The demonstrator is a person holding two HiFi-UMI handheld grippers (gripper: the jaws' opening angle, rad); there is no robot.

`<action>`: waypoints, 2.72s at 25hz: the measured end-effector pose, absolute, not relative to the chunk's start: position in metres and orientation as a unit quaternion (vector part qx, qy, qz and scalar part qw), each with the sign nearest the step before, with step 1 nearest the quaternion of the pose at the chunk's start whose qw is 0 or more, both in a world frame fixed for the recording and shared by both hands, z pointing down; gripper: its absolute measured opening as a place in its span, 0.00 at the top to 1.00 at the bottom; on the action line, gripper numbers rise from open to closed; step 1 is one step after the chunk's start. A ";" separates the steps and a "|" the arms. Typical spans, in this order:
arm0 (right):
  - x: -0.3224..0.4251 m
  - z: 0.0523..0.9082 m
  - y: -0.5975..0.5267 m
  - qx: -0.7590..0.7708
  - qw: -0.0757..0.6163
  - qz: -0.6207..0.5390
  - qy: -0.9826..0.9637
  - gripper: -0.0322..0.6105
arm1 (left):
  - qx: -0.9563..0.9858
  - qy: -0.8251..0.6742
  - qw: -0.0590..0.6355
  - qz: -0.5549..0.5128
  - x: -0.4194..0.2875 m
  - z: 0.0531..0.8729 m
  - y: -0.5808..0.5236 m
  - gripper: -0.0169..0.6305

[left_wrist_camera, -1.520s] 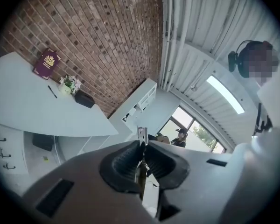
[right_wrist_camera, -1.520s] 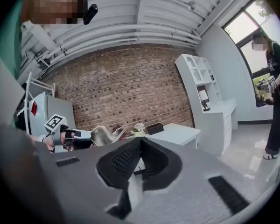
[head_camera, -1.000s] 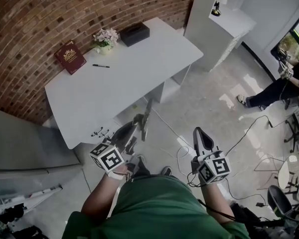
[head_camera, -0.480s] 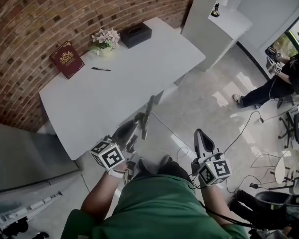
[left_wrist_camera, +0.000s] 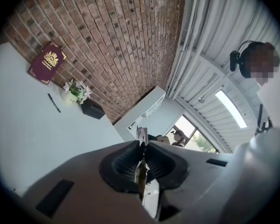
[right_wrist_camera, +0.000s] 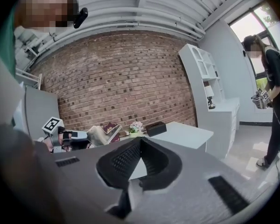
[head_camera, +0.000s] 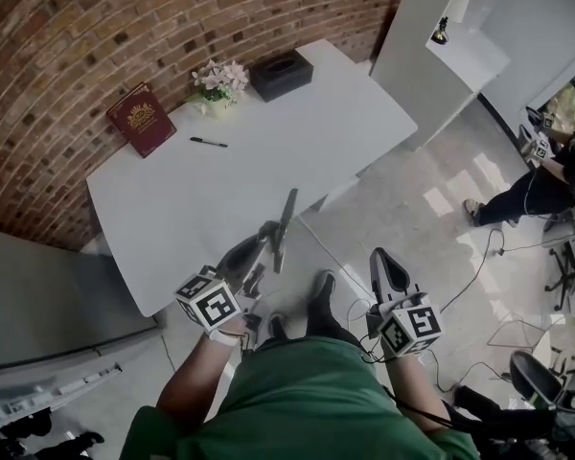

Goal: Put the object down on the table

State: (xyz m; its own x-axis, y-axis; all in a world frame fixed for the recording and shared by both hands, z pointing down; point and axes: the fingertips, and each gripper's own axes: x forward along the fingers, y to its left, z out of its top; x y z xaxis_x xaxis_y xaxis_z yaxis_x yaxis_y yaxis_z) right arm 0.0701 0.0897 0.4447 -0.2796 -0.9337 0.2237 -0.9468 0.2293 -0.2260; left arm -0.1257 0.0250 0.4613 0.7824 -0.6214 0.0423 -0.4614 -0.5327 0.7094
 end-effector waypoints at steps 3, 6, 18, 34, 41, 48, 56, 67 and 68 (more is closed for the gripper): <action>0.077 0.438 0.059 0.584 0.006 0.160 -0.796 0.95 | 0.867 -0.325 0.358 -0.120 -0.122 0.456 0.004 0.92; 0.090 0.440 0.028 0.566 0.011 0.156 -0.809 0.95 | 0.864 -0.341 0.351 -0.116 -0.109 0.452 -0.017 0.92; 0.152 0.444 -0.058 0.501 -0.007 0.181 -0.846 0.95 | 0.841 -0.408 0.341 -0.098 -0.045 0.454 -0.075 0.92; 0.201 0.463 -0.099 0.534 0.001 0.196 -0.822 0.95 | 0.838 -0.452 0.301 0.038 -0.030 0.533 -0.172 0.92; 0.186 0.472 -0.119 0.547 0.018 0.206 -0.811 0.95 | 0.840 -0.446 0.286 0.116 -0.029 0.581 -0.217 0.92; 0.176 0.477 -0.126 0.564 0.032 0.211 -0.797 0.95 | 0.840 -0.442 0.242 0.201 -0.028 0.629 -0.245 0.92; 0.178 0.485 -0.123 0.590 0.039 0.219 -0.776 0.95 | 0.854 -0.411 0.140 0.286 -0.013 0.663 -0.267 0.92; 0.180 0.491 -0.119 0.612 0.042 0.226 -0.757 0.95 | 0.855 -0.379 0.092 0.341 -0.006 0.698 -0.274 0.92; 0.180 0.492 -0.119 0.613 0.042 0.226 -0.756 0.95 | 0.855 -0.378 0.089 0.344 -0.007 0.700 -0.274 0.92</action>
State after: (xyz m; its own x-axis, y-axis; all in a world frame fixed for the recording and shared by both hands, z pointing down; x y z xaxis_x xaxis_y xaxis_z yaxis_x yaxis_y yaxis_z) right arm 0.1799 -0.1192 0.4916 -0.2460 -0.9071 0.3416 -0.9455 0.1470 -0.2905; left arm -0.0069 -0.2738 0.7003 0.4780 -0.5844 0.6558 -0.7071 -0.6989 -0.1074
